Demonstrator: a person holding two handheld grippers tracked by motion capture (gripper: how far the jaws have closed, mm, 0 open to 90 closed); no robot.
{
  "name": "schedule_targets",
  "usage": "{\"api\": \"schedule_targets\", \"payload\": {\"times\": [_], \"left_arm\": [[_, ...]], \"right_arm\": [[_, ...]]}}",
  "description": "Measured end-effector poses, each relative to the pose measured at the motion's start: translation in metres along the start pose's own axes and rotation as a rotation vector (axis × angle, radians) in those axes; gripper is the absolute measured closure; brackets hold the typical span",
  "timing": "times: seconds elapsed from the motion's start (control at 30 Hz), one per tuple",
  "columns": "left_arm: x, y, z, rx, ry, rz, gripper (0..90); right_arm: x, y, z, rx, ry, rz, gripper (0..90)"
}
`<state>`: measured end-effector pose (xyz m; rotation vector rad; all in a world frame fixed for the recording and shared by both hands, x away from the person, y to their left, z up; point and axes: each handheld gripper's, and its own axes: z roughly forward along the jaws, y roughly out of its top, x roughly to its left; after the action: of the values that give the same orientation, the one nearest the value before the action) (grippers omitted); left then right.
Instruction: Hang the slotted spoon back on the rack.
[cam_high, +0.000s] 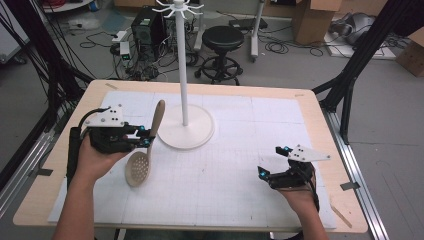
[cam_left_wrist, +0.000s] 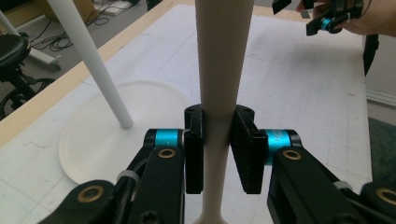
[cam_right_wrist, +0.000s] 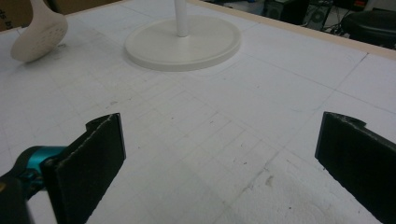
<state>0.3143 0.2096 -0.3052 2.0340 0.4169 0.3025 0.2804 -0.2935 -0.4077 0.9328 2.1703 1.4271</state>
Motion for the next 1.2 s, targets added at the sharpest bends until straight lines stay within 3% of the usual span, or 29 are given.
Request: {"api": "schedule_targets", "payload": {"times": [0.13, 0.43, 0.9, 1.1, 1.2], "left_arm": [[0.005, 0.007, -0.006, -0.036, -0.01, -0.032, 75.6], [0.012, 0.023, -0.019, -0.078, -0.025, -0.044, 75.5], [0.029, 0.045, -0.025, -0.056, -0.014, -0.055, 75.5], [0.037, 0.057, -0.025, -0.079, -0.031, -0.058, 75.5], [0.04, 0.064, -0.024, -0.076, -0.016, -0.051, 75.5]], "right_arm": [[0.001, 0.0, 0.0, 0.002, 0.005, 0.002, 0.6], [0.0, 0.001, -0.002, -0.008, 0.005, 0.005, 0.6], [0.001, 0.001, 0.001, -0.001, 0.013, 0.001, 0.6], [0.001, 0.001, 0.001, -0.002, 0.015, 0.002, 0.6], [0.001, 0.001, 0.001, -0.005, 0.014, 0.0, 0.6]]}}
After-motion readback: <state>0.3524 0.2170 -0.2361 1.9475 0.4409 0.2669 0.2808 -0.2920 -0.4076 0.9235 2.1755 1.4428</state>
